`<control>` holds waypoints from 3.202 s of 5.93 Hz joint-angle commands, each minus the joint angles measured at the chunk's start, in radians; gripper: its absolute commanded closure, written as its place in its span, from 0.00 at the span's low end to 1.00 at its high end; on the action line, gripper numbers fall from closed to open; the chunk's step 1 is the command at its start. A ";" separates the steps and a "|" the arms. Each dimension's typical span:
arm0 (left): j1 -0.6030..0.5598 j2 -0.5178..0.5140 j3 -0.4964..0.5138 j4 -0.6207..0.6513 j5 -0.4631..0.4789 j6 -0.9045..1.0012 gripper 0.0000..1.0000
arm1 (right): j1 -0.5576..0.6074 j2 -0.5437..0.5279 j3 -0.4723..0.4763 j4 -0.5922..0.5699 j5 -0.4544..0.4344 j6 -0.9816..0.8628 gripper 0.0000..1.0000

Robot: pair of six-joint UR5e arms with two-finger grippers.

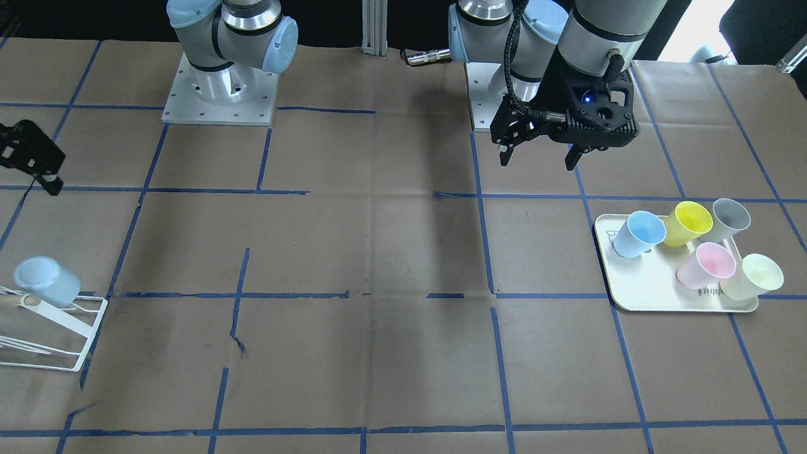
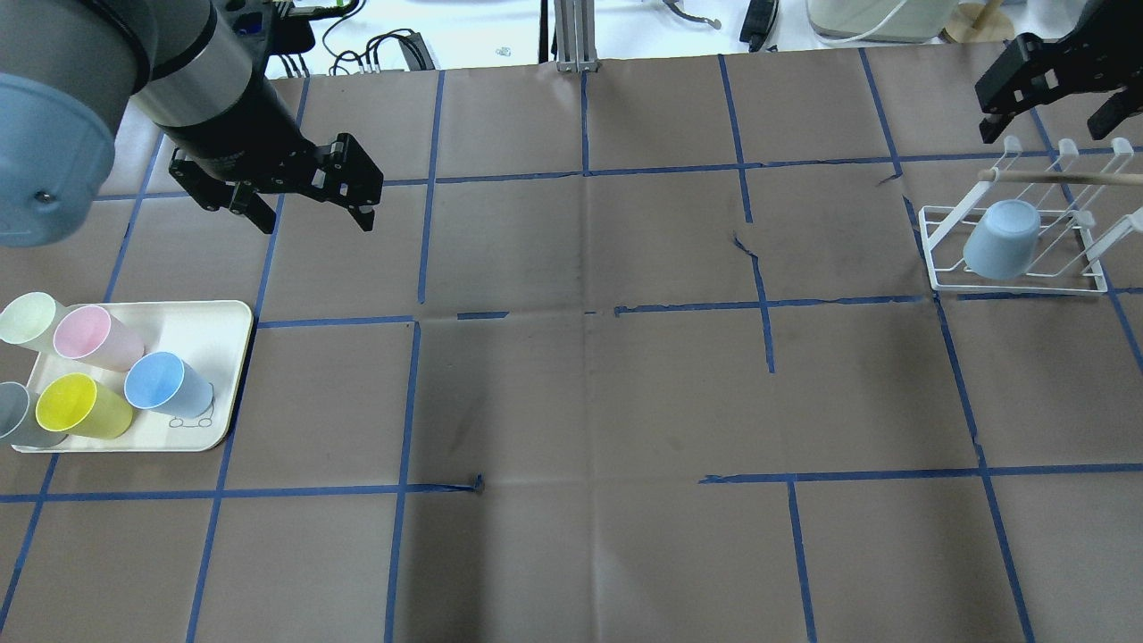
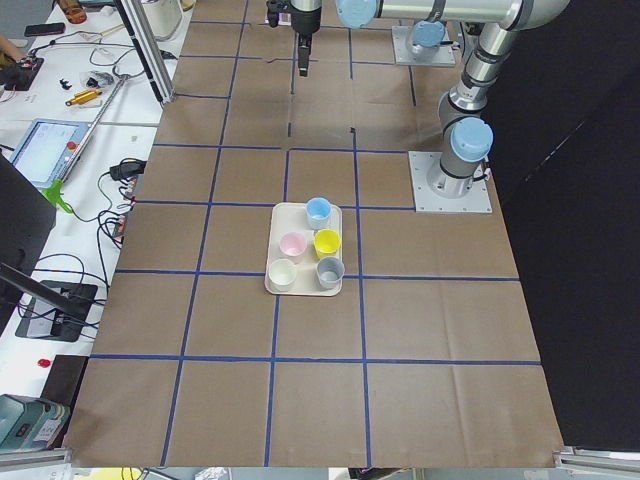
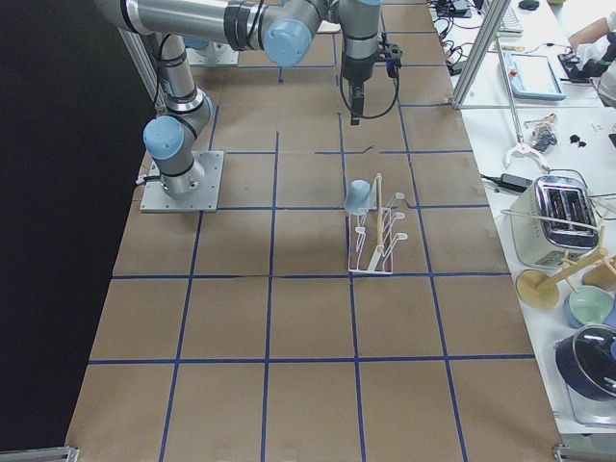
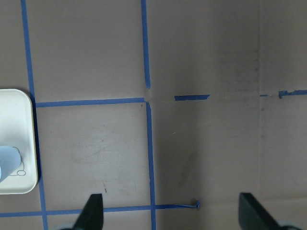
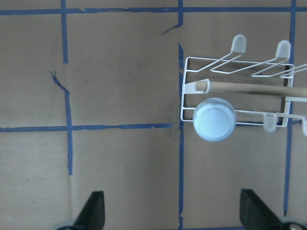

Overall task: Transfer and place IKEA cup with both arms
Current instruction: 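Move the right gripper down over the light blue cup on the wire rack, then lower the right gripper and close it on the light blue cup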

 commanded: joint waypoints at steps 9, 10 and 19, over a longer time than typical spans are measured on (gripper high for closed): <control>0.007 0.003 -0.011 -0.003 -0.011 0.004 0.02 | -0.053 0.213 0.237 -0.361 -0.129 -0.111 0.01; 0.006 0.001 -0.011 -0.003 -0.012 0.004 0.02 | -0.053 0.213 0.242 -0.363 -0.129 -0.105 0.19; 0.013 0.003 -0.011 -0.003 -0.008 0.071 0.02 | -0.054 0.012 0.222 -0.229 -0.111 -0.102 0.53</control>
